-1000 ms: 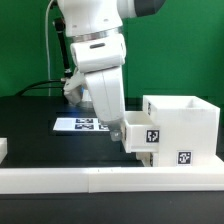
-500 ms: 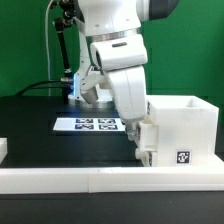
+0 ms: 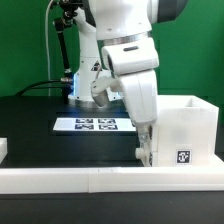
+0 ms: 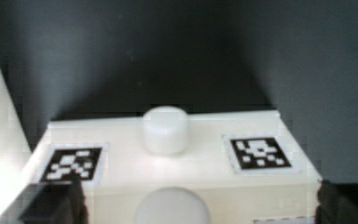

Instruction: Assemble drawer

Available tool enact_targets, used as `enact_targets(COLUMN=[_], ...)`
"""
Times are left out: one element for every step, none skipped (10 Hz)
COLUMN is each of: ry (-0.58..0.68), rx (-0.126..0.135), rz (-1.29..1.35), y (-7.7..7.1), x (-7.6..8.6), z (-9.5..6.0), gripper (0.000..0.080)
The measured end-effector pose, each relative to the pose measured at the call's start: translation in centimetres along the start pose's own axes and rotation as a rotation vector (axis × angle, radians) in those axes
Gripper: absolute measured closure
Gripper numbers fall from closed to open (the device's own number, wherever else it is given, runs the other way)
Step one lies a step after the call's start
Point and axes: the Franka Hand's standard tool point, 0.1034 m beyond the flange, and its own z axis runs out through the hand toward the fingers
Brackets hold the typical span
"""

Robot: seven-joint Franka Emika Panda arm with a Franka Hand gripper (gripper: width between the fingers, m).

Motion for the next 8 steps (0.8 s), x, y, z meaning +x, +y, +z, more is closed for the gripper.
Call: enact_targets(ry=[-0.001,-0.005,-0.007,-0.009,-0.014,-0.027,-0.036,-0.035], rx=[0.008,0.023,0.023,0.037,0.051,0.049,0.037,0.038], rz=[0.0,-0.002,-0.005,-0.021,-0.011,0.002,0.014,0.017], y=[0.0,0.1,0.2,-0.2,-0.4,-0.3,-0.2,-0.3], x=[-0.2,-0.6,-1.5,-3.2,-5.5,-7.3,-8.3,-8.3], z=[-0.1,-0.4,-0.6,-0.8,-1.2,-1.6,-2.1,-2.0], gripper=[0.015,0.015,0.015,0.015,0.015,0.015,0.015,0.015])
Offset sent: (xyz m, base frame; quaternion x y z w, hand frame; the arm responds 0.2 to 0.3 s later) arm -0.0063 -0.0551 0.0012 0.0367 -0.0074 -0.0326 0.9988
